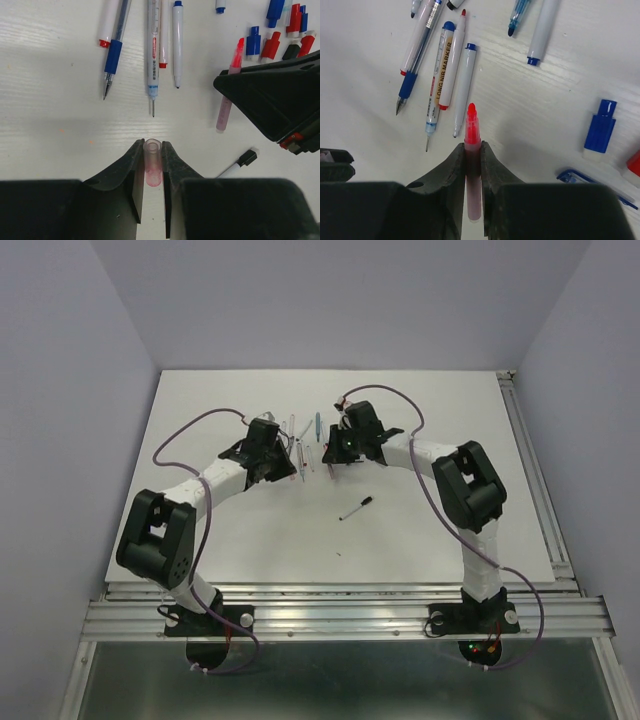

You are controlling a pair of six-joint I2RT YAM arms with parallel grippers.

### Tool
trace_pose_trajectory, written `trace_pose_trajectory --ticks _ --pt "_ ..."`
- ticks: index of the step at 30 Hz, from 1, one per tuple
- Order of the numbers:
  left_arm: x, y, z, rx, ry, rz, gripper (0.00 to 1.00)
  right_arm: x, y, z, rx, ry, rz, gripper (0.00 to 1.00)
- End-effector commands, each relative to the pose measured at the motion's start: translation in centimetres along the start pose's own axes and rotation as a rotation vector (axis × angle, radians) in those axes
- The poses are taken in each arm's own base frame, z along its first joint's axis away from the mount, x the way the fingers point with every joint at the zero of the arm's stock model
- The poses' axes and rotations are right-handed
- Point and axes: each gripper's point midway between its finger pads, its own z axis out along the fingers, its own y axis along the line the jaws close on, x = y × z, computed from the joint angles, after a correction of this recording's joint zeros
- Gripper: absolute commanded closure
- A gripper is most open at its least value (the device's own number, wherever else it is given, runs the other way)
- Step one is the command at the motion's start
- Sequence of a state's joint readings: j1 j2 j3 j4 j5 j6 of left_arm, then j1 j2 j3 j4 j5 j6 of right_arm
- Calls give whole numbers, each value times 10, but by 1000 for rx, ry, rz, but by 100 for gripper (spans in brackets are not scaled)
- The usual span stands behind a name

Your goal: Open the pen caps

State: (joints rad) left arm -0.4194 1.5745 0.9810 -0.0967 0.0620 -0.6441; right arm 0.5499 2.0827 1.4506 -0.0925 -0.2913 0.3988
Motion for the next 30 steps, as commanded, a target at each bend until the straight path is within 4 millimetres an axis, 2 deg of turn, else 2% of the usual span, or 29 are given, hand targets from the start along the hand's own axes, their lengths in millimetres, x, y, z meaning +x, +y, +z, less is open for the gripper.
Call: trace_pose_trajectory --ticks 1,4,7,8,9,12,13,14,15,16,17,19,20,21,22,23,24,25,26,27,30 --pt "-6 -3 -16 9 -40 -8 100 -23 19 10 -20 -66 -16 79" --pt "-8 -7 -19 23 -45 -8 100 -26 22 14 -19 -70 3 70" --pt "-11 -9 -21 26 -55 -13 100 -30 25 13 -21 -75 12 57" --pt "-12 -11 -21 32 -56 -11 100 -30 26 12 -26 -74 13 49" --pt "-12 -13 -22 38 -54 -9 100 -32 28 9 -29 -80 12 45" --pt "-14 -24 -23 58 -59 7 100 -34 33 -3 -34 -92 12 38" --pt "-14 -27 -24 62 -62 13 100 -44 40 -16 -39 -120 5 35" --pt "-15 -34 -24 72 -65 23 100 -41 34 -20 -17 -128 12 31" --pt "-17 -36 -24 76 -67 23 100 -51 40 -31 -16 -161 5 30" --pt "-15 -42 -24 86 -63 36 100 -57 44 -48 -10 -195 8 28" --pt "-17 -46 -22 89 -64 42 100 -65 39 -60 26 -237 20 22" --pt "-14 -56 -19 103 -55 61 100 -60 29 -76 76 -260 65 15" --pt "-15 -62 -15 106 -50 70 100 -76 26 -103 113 -335 84 8" --pt "-15 -66 -12 110 -47 78 100 -75 18 -113 151 -355 105 4" --pt "-12 -72 -9 113 -40 92 100 -64 4 -122 209 -363 146 0" --pt "-14 -79 -2 114 -37 101 100 -63 -6 -133 255 -390 166 0" --pt "-12 -83 1 113 -31 115 100 -67 -14 -160 325 -459 197 0" --pt "-11 -90 5 119 -26 123 100 -65 -23 -172 374 -480 205 0" --pt "-7 -99 14 121 -8 148 100 -52 -36 -178 424 -481 234 0" --pt "-3 -104 18 123 3 160 100 -56 -37 -200 453 -533 241 0" --pt "8 -120 37 120 40 197 100 -44 -44 -218 485 -551 246 0"
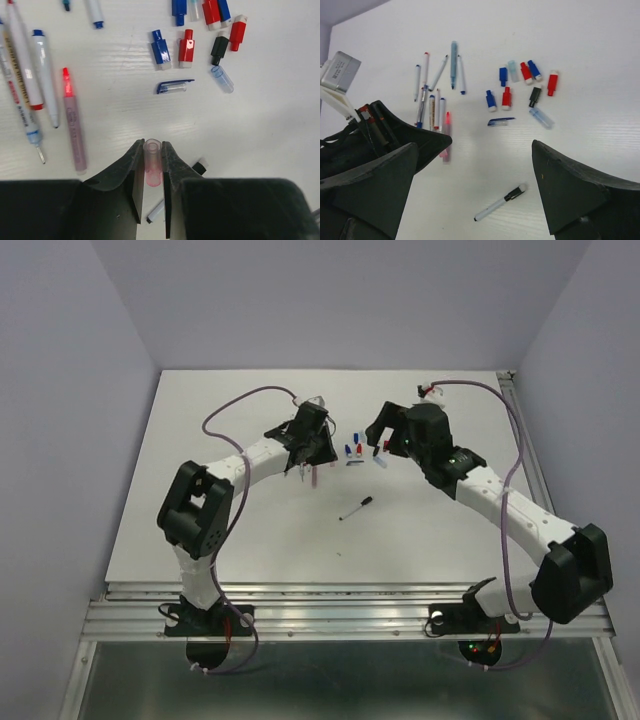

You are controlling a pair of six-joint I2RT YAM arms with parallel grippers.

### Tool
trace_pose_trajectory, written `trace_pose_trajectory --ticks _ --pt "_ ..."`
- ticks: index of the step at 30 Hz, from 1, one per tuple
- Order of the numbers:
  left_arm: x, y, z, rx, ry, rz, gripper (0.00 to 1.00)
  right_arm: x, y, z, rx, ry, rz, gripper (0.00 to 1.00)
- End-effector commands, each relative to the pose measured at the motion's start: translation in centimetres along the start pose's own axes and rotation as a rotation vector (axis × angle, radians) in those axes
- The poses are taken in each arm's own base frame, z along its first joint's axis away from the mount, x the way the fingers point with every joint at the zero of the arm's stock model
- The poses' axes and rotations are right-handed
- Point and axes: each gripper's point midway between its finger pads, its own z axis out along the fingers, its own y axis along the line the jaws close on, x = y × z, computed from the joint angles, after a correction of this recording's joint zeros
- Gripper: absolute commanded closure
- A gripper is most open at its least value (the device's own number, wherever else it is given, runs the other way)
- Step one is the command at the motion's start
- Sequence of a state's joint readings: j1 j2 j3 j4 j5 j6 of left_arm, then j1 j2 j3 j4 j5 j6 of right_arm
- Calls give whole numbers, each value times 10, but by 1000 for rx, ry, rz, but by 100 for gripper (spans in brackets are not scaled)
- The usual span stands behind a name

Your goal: Open the pen caps

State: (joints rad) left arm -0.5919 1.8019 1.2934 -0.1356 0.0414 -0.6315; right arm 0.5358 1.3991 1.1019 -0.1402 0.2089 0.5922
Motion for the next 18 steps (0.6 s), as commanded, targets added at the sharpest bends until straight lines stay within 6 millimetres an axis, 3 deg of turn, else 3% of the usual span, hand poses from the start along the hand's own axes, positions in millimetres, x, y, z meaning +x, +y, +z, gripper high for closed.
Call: trace_pose_trajectory --ticks 1,6,12,18 --pt "3 -24 13 13 28 68 100 -3 -46 -24 181 -75 29 0" --pt "4 -41 38 -23 26 113 100 1 -56 -36 210 -64 16 0" --pt "15 -34 66 -121 78 154 88 15 -62 -40 214 -28 19 0" --pt "19 -35 75 -128 97 173 70 19 -64 -43 212 -18 22 0"
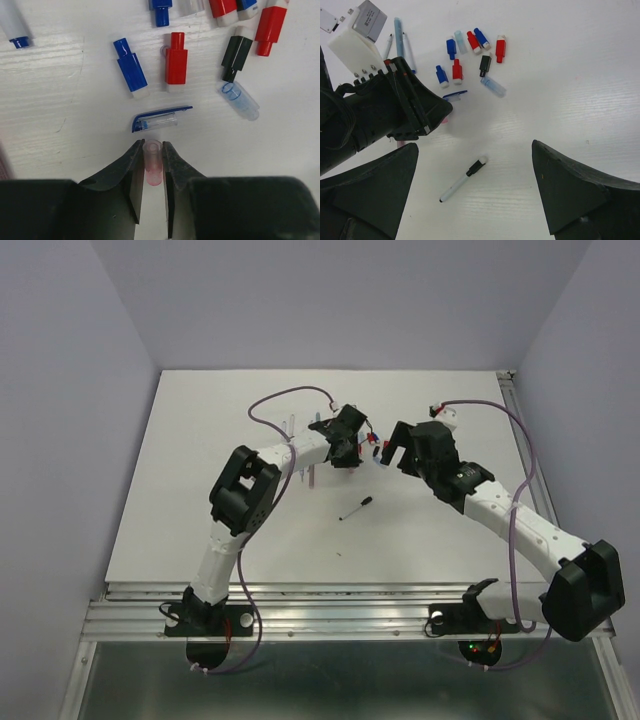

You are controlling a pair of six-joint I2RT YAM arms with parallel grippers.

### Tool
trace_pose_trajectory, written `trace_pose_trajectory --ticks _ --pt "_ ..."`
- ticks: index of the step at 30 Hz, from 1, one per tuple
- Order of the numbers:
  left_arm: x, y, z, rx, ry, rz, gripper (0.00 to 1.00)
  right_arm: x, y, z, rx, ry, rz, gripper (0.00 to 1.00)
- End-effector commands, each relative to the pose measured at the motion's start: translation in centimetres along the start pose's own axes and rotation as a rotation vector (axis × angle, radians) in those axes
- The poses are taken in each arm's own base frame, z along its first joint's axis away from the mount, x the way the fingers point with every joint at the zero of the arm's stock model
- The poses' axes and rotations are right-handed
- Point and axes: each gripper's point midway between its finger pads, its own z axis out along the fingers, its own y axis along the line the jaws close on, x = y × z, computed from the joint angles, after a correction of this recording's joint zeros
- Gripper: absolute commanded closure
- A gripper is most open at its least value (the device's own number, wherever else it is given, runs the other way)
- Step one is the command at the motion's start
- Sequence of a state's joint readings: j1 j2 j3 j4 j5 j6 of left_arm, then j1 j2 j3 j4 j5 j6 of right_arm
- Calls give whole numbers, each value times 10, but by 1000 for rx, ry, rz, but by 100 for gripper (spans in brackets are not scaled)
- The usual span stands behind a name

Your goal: Open the pen caps

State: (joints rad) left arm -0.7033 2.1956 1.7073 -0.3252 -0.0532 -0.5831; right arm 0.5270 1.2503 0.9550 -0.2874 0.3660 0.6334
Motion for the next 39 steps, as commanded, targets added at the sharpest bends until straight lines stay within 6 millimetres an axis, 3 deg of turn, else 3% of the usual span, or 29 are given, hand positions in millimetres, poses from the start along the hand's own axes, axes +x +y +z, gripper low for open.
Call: trace_pose_trajectory --ticks 1,3,10,13,15,17,25,31,39 --pt "-13 -5 -10 -11 -18 35 65 -7 -1 -8 -4 -30 21 0" --pt "-12 -8 -11 -4 -14 45 55 -7 -3 -9 1 -28 17 0" --pt "-5 -20 -25 33 -3 84 36 -4 -8 -10 19 -20 8 0" --pt "-2 -25 -41 50 -8 101 27 -2 -11 -12 25 -18 -1 0" --pt "-1 -25 -55 47 -27 112 15 -1 -12 -13 21 -16 -9 0" --pt "6 -27 -69 56 -34 138 10 4 -15 -13 24 -6 -13 0" --pt "57 -34 -93 184 18 269 8 21 -24 -13 36 41 -34 0" --pt "82 -42 -90 221 58 398 9 32 -29 -11 50 74 -42 0" --pt "105 -18 -64 134 146 433 29 29 -34 -16 66 61 -50 0"
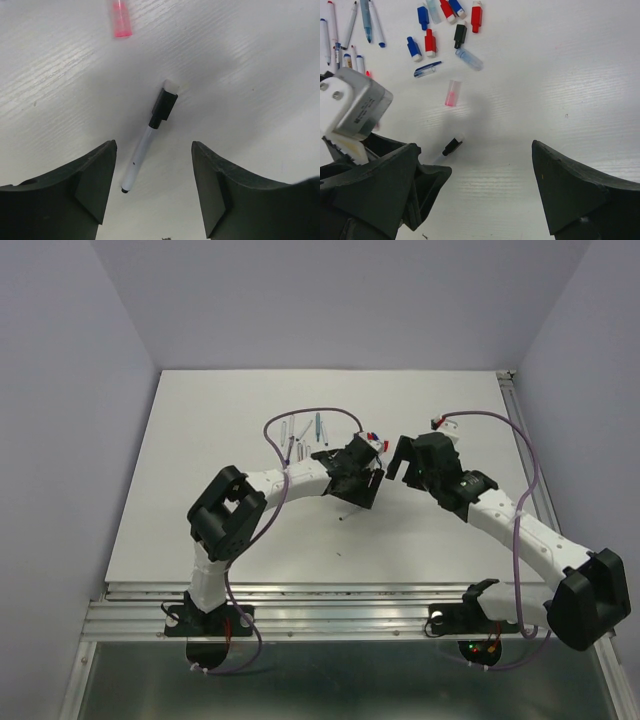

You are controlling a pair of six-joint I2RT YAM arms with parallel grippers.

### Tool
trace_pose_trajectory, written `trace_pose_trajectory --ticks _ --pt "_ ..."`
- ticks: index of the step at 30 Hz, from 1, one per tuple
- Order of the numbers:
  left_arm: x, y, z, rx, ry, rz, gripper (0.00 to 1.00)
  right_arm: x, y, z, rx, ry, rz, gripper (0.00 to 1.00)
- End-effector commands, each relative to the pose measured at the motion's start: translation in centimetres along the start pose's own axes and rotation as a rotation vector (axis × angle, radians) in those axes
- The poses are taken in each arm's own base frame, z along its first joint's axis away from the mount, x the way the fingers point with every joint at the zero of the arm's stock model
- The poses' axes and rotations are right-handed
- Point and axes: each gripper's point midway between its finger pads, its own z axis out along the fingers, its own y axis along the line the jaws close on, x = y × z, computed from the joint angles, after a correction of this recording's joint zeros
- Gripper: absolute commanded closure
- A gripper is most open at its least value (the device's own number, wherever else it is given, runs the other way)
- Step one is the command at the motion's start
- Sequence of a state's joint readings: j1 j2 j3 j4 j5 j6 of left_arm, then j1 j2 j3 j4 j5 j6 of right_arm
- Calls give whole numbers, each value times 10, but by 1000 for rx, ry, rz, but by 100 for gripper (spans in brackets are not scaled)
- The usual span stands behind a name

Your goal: Open the pen caps

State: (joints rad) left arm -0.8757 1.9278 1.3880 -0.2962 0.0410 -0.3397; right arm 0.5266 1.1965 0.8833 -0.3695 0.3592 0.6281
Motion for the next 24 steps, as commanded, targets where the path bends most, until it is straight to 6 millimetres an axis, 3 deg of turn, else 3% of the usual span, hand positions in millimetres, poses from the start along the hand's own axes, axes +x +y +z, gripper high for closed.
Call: trace_pose_trajectory --ticks 1,4,5,8,9,13,16,20,24 --pt "15 7 8 -16 51 50 29 -1 -8 -6 15 -19 -8 0" --pt "29 13 13 -41 73 71 32 0 -9 -6 18 -20 -10 0" --pt "31 15 14 -56 78 71 39 0 -9 -6 19 -19 -12 0" --pt "39 24 21 -100 107 71 49 1 -10 -4 23 -19 -8 0" --pt "41 22 23 -99 114 73 58 2 -11 -4 31 -15 -9 0" --pt "47 23 20 -133 123 90 72 0 -24 -3 110 -29 12 0" --pt "52 25 17 -147 127 90 99 -4 -32 -4 149 -65 59 0" --pt "43 20 9 -130 83 62 100 -16 -27 -12 101 -120 119 0" --pt "11 3 -18 -66 -40 37 100 -22 -15 -19 18 -135 136 0"
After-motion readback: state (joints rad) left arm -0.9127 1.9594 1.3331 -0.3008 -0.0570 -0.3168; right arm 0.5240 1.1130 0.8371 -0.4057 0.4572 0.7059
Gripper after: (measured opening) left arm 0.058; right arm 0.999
